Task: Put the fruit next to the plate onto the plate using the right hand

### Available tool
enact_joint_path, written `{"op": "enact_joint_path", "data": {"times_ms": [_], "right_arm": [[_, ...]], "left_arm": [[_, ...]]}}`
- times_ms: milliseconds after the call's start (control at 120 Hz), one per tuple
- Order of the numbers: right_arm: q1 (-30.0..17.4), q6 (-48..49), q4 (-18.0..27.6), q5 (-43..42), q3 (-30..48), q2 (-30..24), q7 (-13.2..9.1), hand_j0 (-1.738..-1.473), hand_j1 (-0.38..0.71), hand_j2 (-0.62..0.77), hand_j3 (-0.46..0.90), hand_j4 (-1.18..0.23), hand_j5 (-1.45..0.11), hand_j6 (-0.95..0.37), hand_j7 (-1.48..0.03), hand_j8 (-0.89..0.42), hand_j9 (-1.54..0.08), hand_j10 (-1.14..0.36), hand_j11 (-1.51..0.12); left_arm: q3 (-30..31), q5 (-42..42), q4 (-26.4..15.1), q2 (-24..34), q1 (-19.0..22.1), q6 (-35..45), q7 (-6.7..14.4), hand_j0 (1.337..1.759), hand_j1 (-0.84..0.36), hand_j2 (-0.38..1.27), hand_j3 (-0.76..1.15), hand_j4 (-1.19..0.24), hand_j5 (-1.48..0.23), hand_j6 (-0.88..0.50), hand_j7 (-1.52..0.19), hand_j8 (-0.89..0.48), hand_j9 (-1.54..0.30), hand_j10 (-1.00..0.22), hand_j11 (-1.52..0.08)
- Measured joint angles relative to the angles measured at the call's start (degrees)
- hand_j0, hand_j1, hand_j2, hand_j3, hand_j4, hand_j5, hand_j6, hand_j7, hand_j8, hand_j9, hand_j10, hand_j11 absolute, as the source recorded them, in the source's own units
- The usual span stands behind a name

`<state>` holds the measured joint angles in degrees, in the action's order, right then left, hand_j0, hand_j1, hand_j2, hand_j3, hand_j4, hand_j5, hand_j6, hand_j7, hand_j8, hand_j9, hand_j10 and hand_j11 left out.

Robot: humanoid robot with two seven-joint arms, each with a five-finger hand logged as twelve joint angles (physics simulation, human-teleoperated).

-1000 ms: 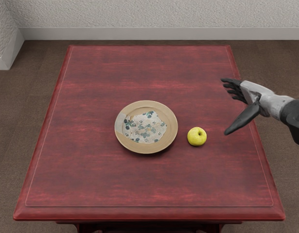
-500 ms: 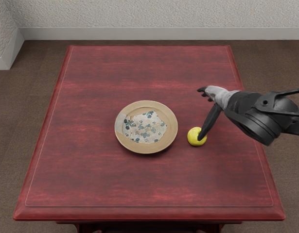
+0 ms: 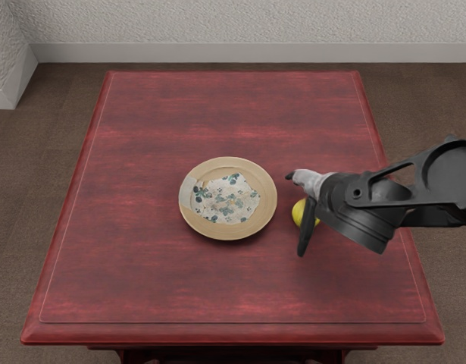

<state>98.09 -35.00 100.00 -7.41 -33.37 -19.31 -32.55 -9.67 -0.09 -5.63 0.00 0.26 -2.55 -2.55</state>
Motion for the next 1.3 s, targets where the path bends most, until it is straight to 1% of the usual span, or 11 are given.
{"op": "enact_joint_path", "data": {"times_ms": [108, 225, 500, 683, 775, 850, 917, 1008, 1167, 1225, 1300], "right_arm": [[2.1, 0.0, 0.0, 0.1, -2.2, 1.6, -1.5, -1.658, -0.3, -0.01, 0.0, -0.04, -0.06, -0.04, -0.06, -0.04, -0.06, -0.04, -0.06], [3.5, 0.0, 0.0, 1.0, -3.7, 3.1, -2.1, -1.658, -0.28, -0.01, 0.0, -0.06, -0.07, -0.06, -0.07, -0.06, -0.07, -0.06, -0.07], [6.8, 0.0, -0.1, 3.3, -5.8, 5.4, -2.4, -1.658, -0.11, -0.04, 0.0, -0.2, -0.26, -0.2, -0.26, -0.2, -0.26, -0.2, -0.26], [6.9, 0.0, -0.1, 3.8, -6.1, 5.7, -2.4, -1.658, -0.03, -0.05, 0.0, -0.27, -0.35, -0.27, -0.35, -0.27, -0.35, -0.27, -0.35], [6.7, 0.0, -0.2, 3.9, -6.8, 5.7, -2.4, -1.658, 0.0, -0.05, 0.0, -0.3, -0.37, -0.27, -0.38, -0.26, -0.37, -0.29, -0.37], [6.4, 0.0, -0.2, 3.8, -7.1, 5.6, -2.5, -1.658, 0.01, -0.05, 0.0, -0.32, -0.38, -0.26, -0.39, -0.26, -0.38, -0.31, -0.38], [6.2, -0.1, -0.3, 3.9, -7.3, 5.6, -2.5, -1.657, 0.01, -0.05, 0.0, -0.33, -0.38, -0.28, -0.4, -0.29, -0.39, -0.32, -0.39], [5.9, -0.1, -0.3, 3.9, -7.1, 5.6, -2.5, -1.657, 0.03, -0.05, 0.0, -0.35, -0.4, -0.26, -0.42, -0.33, -0.4, -0.35, -0.4], [4.9, -0.7, -0.7, 3.2, -6.8, 5.7, -2.5, -1.652, 0.02, -0.01, -0.01, -0.47, -0.35, -0.27, -0.45, -0.35, -0.38, -0.45, -0.38], [4.6, -0.5, -0.9, 3.5, -6.4, 5.7, -2.5, -1.653, 0.04, -0.02, 0.0, -0.46, -0.37, -0.25, -0.46, -0.32, -0.4, -0.44, -0.4], [4.2, -0.3, -1.4, 3.7, -5.6, 5.8, -2.5, -1.655, 0.06, -0.03, 0.0, -0.44, -0.41, -0.29, -0.47, -0.35, -0.43, -0.43, -0.43]], "left_arm": [[0.0, 0.0, 0.0, 0.0, 0.0, 0.0, 0.0, 1.658, 0.05, 0.05, 0.0, -0.25, -0.32, -0.25, -0.32, -0.25, -0.32, -0.25, -0.32], [0.0, 0.0, 0.0, 0.0, 0.0, 0.0, 0.0, 1.658, 0.05, 0.05, 0.0, -0.25, -0.32, -0.25, -0.32, -0.25, -0.32, -0.25, -0.32], [0.0, 0.0, 0.0, 0.0, 0.0, 0.0, 0.0, 1.658, 0.05, 0.05, 0.0, -0.25, -0.32, -0.25, -0.32, -0.25, -0.32, -0.25, -0.32], [0.0, 0.0, 0.0, 0.0, 0.0, 0.0, 0.0, 1.658, 0.05, 0.05, 0.0, -0.25, -0.32, -0.25, -0.32, -0.25, -0.32, -0.25, -0.32], [0.0, 0.0, 0.0, 0.0, 0.0, 0.0, 0.0, 1.658, 0.05, 0.05, 0.0, -0.25, -0.32, -0.25, -0.32, -0.25, -0.32, -0.25, -0.32], [0.0, 0.0, 0.0, 0.0, 0.0, 0.0, 0.0, 1.658, 0.05, 0.05, 0.0, -0.25, -0.32, -0.25, -0.32, -0.25, -0.32, -0.25, -0.32], [0.0, 0.0, 0.0, 0.0, 0.0, 0.0, 0.0, 1.658, 0.05, 0.05, 0.0, -0.25, -0.32, -0.25, -0.32, -0.25, -0.32, -0.25, -0.32], [0.0, 0.0, 0.0, 0.0, 0.0, 0.0, 0.0, 1.658, 0.05, 0.05, 0.0, -0.25, -0.32, -0.25, -0.32, -0.25, -0.32, -0.25, -0.32], [0.0, 0.0, 0.0, 0.0, 0.0, 0.0, 0.0, 1.658, 0.05, 0.05, 0.0, -0.25, -0.32, -0.25, -0.32, -0.25, -0.32, -0.25, -0.32], [0.0, 0.0, 0.0, 0.0, 0.0, 0.0, 0.0, 1.658, 0.05, 0.05, 0.0, -0.25, -0.32, -0.25, -0.32, -0.25, -0.32, -0.25, -0.32], [0.0, 0.0, 0.0, 0.0, 0.0, 0.0, 0.0, 1.658, 0.05, 0.05, 0.0, -0.25, -0.32, -0.25, -0.32, -0.25, -0.32, -0.25, -0.32]]}}
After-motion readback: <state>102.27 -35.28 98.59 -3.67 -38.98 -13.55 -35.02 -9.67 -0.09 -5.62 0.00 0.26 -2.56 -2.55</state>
